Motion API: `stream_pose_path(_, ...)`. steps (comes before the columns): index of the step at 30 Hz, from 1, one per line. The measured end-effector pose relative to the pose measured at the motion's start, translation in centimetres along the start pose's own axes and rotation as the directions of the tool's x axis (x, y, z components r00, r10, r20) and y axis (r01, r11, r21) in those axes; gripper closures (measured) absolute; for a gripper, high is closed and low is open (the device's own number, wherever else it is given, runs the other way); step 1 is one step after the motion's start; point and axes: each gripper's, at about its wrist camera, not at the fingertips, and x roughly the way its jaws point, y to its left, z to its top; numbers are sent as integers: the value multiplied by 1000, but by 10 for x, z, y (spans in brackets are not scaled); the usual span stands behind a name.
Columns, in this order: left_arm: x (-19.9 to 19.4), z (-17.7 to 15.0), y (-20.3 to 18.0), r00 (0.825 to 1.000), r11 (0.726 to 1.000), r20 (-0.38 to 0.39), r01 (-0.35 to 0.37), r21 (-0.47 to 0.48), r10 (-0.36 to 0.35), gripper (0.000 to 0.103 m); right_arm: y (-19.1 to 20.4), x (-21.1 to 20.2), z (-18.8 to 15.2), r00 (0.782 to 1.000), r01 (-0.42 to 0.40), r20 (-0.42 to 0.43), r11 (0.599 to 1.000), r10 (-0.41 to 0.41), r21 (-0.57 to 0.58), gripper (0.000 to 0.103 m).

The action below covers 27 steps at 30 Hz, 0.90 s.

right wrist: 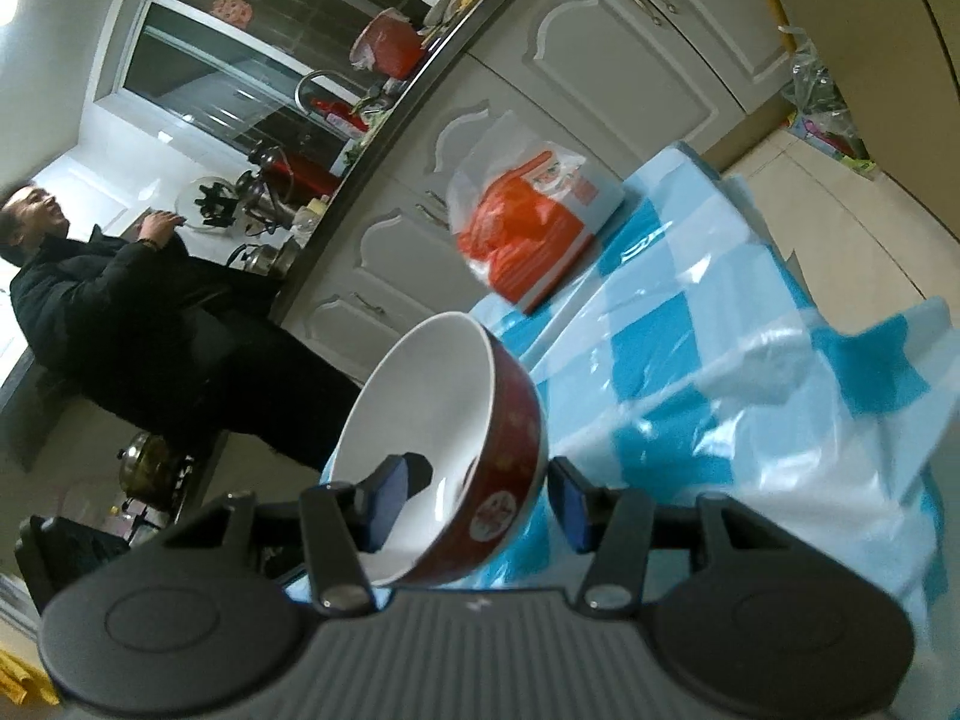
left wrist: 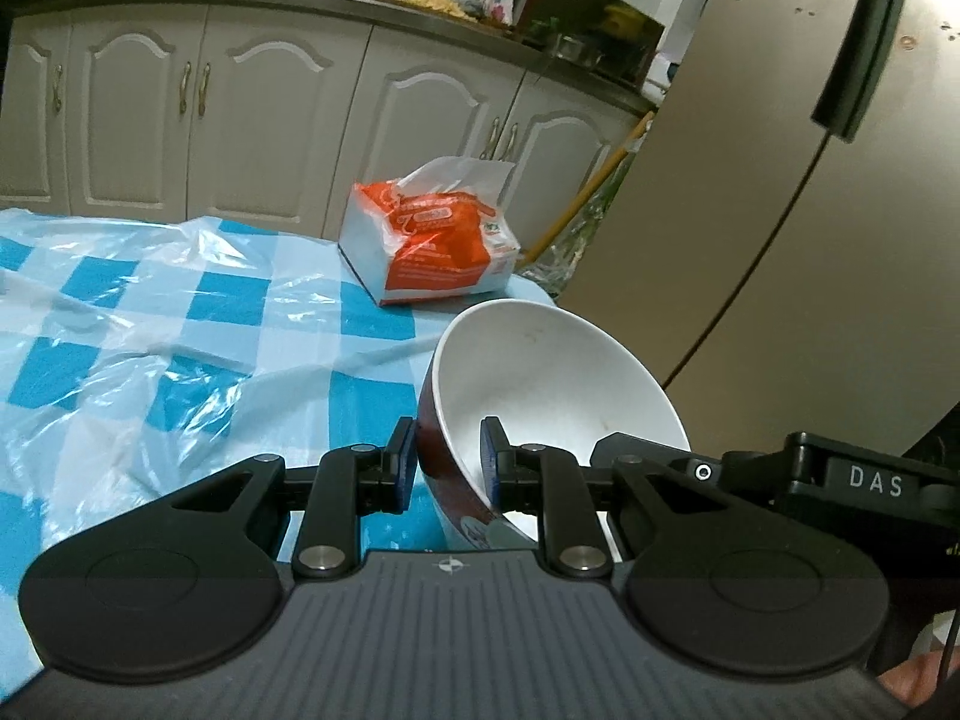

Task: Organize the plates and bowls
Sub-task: 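Lift the red bowl with both grippers and carry it to the bowl stack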

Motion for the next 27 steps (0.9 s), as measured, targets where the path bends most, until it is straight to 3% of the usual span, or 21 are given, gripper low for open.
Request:
stream_pose_path(17,-96,-25,-5,996,999,73,54,0,-54,82,56,-67,-55,1000,-21,3,999,21,-45,53)
stream_pose_path(27,-143,-56,-7,993,997,94,75,5,-75,82,74,-109,-97,998,-54,20,998,55,-35,53)
